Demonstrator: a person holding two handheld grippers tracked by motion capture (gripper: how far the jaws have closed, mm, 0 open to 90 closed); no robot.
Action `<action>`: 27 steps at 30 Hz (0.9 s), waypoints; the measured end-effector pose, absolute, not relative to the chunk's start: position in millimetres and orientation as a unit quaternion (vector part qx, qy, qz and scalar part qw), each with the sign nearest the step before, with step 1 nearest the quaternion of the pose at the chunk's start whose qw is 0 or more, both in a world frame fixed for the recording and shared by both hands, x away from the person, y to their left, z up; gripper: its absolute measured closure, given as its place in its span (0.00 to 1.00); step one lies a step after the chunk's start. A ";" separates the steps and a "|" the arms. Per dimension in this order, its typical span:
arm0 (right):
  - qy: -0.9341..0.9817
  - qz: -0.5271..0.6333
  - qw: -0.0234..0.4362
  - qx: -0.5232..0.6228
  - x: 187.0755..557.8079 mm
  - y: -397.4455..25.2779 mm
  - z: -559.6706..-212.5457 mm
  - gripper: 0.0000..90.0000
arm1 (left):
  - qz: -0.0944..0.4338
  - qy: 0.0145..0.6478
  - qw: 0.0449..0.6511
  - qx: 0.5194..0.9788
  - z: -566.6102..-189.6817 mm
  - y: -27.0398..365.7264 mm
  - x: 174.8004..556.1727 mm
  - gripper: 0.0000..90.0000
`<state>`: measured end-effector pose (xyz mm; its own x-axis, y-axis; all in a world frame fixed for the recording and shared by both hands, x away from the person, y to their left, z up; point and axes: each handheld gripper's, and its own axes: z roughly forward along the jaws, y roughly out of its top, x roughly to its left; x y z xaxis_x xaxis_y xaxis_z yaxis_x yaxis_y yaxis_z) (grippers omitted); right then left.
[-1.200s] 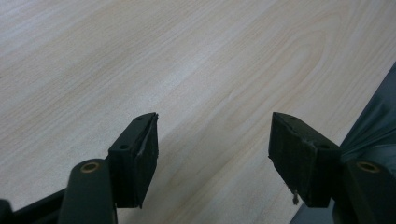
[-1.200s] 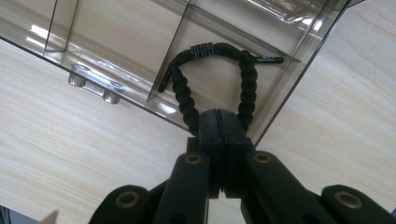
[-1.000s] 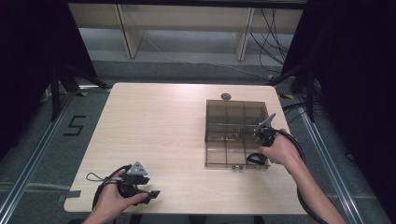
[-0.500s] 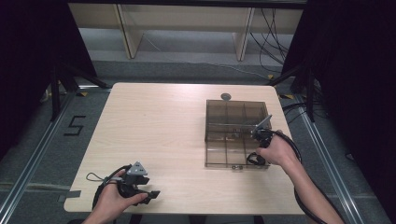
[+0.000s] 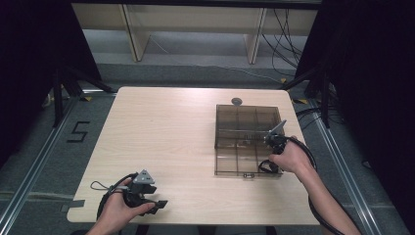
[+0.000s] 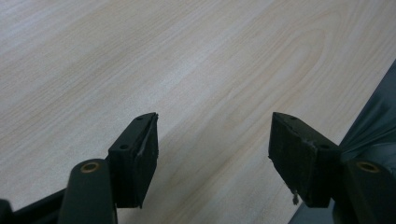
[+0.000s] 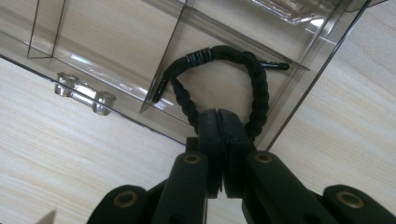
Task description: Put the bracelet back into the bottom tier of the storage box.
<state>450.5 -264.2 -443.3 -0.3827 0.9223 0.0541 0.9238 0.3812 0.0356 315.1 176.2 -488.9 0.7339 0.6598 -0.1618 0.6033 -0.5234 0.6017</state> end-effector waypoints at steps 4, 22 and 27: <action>-0.832 -0.029 0.015 -0.554 452.1 -265.8 -447.1 0.99 | 0.043 0.362 0.327 0.872 -488.9 176.3 315.1 0.37; -0.825 -0.041 0.011 -0.564 449.4 -268.2 -443.3 0.91 | 0.043 0.363 0.327 0.872 -489.0 176.3 315.3 0.37; -0.829 -0.084 -0.005 -0.553 436.1 -277.8 -433.5 0.83 | 0.047 0.361 0.328 0.872 -488.1 176.9 315.5 0.37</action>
